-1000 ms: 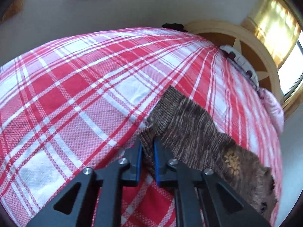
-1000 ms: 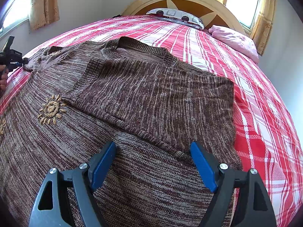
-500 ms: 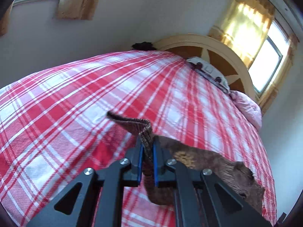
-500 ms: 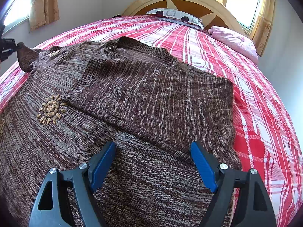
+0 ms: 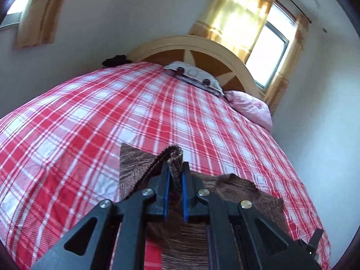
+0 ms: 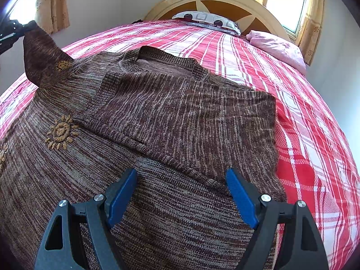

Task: Fold small clothes
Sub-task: 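Grasp the sleeve cuff with the left tool, fold it across the body, release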

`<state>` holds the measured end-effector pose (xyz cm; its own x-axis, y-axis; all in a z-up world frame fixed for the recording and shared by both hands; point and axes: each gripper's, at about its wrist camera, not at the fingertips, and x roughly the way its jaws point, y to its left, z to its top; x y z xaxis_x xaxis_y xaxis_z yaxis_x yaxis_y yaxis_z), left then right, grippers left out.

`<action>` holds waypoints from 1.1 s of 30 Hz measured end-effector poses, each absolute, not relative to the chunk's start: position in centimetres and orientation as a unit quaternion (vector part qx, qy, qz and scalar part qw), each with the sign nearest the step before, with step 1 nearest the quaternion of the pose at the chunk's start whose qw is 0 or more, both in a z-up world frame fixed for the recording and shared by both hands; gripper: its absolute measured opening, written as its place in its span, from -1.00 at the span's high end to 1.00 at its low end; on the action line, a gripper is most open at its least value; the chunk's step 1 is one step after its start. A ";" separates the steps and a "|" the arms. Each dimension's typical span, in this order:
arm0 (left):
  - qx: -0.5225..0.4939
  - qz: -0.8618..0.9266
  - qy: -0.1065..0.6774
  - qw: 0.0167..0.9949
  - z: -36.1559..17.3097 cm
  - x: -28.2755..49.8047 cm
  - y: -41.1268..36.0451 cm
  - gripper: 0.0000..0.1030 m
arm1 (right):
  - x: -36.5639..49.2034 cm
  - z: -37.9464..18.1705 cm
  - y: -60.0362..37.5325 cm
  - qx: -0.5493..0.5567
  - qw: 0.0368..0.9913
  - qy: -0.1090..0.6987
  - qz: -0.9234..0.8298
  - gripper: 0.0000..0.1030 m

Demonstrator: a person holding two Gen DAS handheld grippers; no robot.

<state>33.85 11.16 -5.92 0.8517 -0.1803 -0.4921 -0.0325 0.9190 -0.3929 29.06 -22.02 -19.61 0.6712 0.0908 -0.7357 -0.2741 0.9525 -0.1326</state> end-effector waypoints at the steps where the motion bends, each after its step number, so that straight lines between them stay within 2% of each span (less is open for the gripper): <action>1: -0.193 -0.049 0.272 0.941 -6.0 33.8 10.4 0.82 | 29.0 -19.6 -22.0 -0.117 0.907 0.392 0.101 -0.59; 11: -0.162 -0.123 0.307 0.930 -7.6 33.8 1.5 0.82 | 28.8 -19.6 -22.2 -0.112 0.908 0.390 0.102 -0.59; 18: -0.114 -0.150 0.351 0.917 -11.3 34.9 -5.3 0.78 | 28.9 -19.5 -22.4 -0.103 0.910 0.389 0.101 -0.59; 21: -0.075 -0.161 0.378 0.909 -13.1 34.8 -7.5 0.56 | 29.0 -19.5 -22.6 -0.096 0.911 0.389 0.102 -0.59; 24: -0.052 -0.166 0.371 0.912 -12.9 33.4 -7.7 0.00 | 29.0 -19.4 -22.7 -0.093 0.911 0.389 0.102 -0.59; 25: -0.047 -0.164 0.360 0.917 -12.5 32.7 -7.1 -0.29 | 29.0 -19.4 -22.7 -0.093 0.911 0.389 0.102 -0.59; 26: -0.046 -0.162 0.352 0.921 -12.1 32.3 -6.5 -0.44 | 29.0 -19.4 -22.8 -0.093 0.911 0.389 0.103 -0.59; 28: -0.024 -0.134 0.329 0.934 -11.3 31.4 -4.4 -0.56 | 29.0 -19.5 -22.8 -0.093 0.911 0.389 0.103 -0.59; 31: 0.029 -0.046 0.316 0.947 -11.3 31.7 -0.8 -0.86 | 29.0 -19.5 -22.8 -0.093 0.911 0.389 0.102 -0.59; 33: 0.055 0.012 0.316 0.947 -12.0 32.3 1.6 -0.87 | 29.0 -19.4 -22.7 -0.095 0.911 0.388 0.102 -0.59</action>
